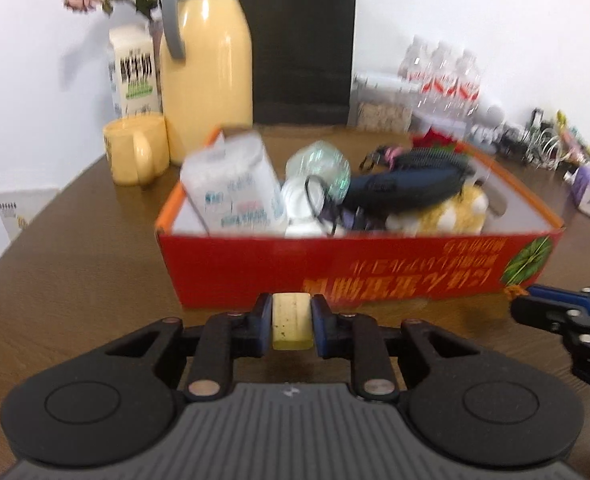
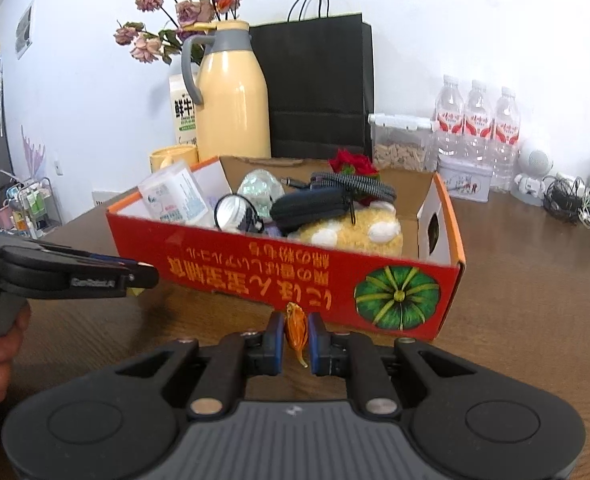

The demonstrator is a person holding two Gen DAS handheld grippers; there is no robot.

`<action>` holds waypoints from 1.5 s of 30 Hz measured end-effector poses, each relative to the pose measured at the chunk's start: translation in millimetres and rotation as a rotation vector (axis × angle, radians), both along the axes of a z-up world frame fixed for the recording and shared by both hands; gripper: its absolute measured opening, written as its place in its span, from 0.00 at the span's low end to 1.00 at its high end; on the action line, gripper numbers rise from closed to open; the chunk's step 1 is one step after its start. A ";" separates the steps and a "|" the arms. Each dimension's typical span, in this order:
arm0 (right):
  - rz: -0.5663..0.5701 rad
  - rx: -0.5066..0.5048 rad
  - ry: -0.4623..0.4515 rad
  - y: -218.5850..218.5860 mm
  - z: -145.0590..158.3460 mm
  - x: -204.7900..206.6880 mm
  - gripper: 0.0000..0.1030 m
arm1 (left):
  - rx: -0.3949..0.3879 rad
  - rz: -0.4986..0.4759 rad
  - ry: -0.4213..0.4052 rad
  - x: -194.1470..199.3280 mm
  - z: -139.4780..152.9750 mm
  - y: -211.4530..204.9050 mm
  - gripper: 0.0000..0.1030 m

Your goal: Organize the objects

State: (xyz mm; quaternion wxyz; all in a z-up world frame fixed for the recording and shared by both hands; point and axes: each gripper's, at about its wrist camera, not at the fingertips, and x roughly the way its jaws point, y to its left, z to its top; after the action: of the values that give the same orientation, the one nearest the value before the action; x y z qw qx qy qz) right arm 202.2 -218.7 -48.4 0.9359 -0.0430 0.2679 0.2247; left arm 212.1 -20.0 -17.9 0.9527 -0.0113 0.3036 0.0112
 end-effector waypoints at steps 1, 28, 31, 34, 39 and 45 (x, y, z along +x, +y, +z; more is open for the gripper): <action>0.000 0.002 -0.008 -0.3 2.7 0.7 0.11 | 0.000 -0.004 -0.017 -1.8 5.1 -0.4 0.21; -0.107 -0.011 -0.071 10.2 24.4 80.7 0.12 | 0.055 -0.006 -0.145 64.5 35.2 -25.4 0.51; -0.119 -0.006 -0.062 7.5 20.3 82.3 0.14 | 0.071 0.021 -0.181 61.4 34.6 -24.6 1.00; -0.134 0.005 -0.065 5.4 21.5 82.3 0.67 | 0.075 0.030 -0.205 58.7 37.5 -23.6 1.00; -0.164 0.010 -0.080 4.2 27.9 80.4 1.00 | 0.080 0.045 -0.191 58.8 40.3 -20.7 1.00; -0.188 0.008 -0.068 2.6 34.4 75.7 1.00 | 0.084 0.041 -0.205 45.0 48.7 -17.8 1.00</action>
State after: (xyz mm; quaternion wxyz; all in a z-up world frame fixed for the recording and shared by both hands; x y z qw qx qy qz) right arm 277.8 -216.1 -14.1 0.9616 -0.0215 0.2378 0.1353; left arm 257.1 -37.7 30.7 0.9779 0.0215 0.2035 0.0420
